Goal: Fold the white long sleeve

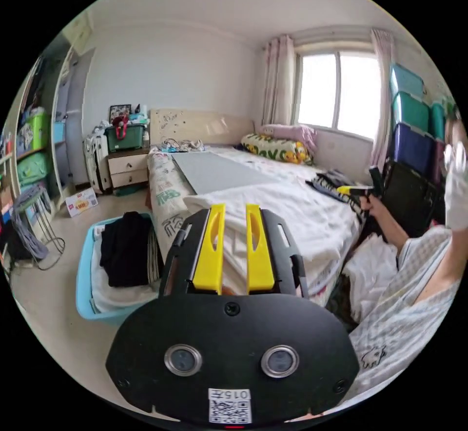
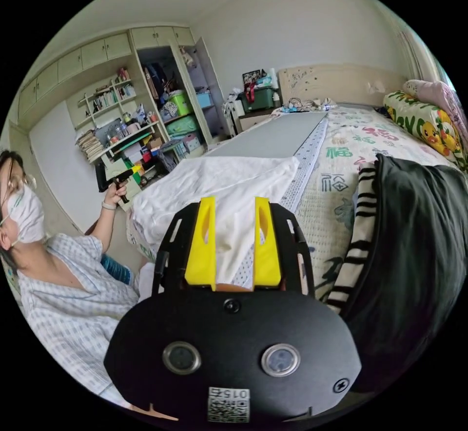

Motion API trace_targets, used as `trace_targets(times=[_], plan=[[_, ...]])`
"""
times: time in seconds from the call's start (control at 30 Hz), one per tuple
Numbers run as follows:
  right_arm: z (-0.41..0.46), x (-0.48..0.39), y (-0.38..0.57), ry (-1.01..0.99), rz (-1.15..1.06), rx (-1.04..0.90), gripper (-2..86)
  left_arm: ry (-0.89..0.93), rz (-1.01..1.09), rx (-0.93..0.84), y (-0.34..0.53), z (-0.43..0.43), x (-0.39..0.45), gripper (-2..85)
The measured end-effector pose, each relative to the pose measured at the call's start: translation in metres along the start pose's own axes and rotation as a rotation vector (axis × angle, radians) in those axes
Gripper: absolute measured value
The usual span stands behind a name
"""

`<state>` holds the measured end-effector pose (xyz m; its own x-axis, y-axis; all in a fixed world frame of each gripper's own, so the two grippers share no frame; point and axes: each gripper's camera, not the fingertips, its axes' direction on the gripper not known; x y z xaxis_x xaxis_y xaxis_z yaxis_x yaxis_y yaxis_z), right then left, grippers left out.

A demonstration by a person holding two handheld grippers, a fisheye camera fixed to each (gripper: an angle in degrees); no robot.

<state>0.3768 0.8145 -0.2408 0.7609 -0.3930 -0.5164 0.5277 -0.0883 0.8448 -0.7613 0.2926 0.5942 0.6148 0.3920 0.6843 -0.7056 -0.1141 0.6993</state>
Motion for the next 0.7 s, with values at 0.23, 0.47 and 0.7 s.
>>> trace_targets(times=[0.23,0.47,0.7], plan=[[0.064,0.061,-0.116,-0.028,0.064,-0.033,13.5,0.037,-0.327,-0.104,-0.118,0.158,-0.096,8.2],[0.103,0.134,-0.103,-0.096,0.109,0.007,13.6,-0.188,-0.179,-0.352,-0.073,0.230,-0.083,11.2],[0.138,0.149,-0.101,-0.138,0.187,-0.191,15.6,-0.129,-0.095,-0.498,-0.057,0.277,-0.064,11.9]])
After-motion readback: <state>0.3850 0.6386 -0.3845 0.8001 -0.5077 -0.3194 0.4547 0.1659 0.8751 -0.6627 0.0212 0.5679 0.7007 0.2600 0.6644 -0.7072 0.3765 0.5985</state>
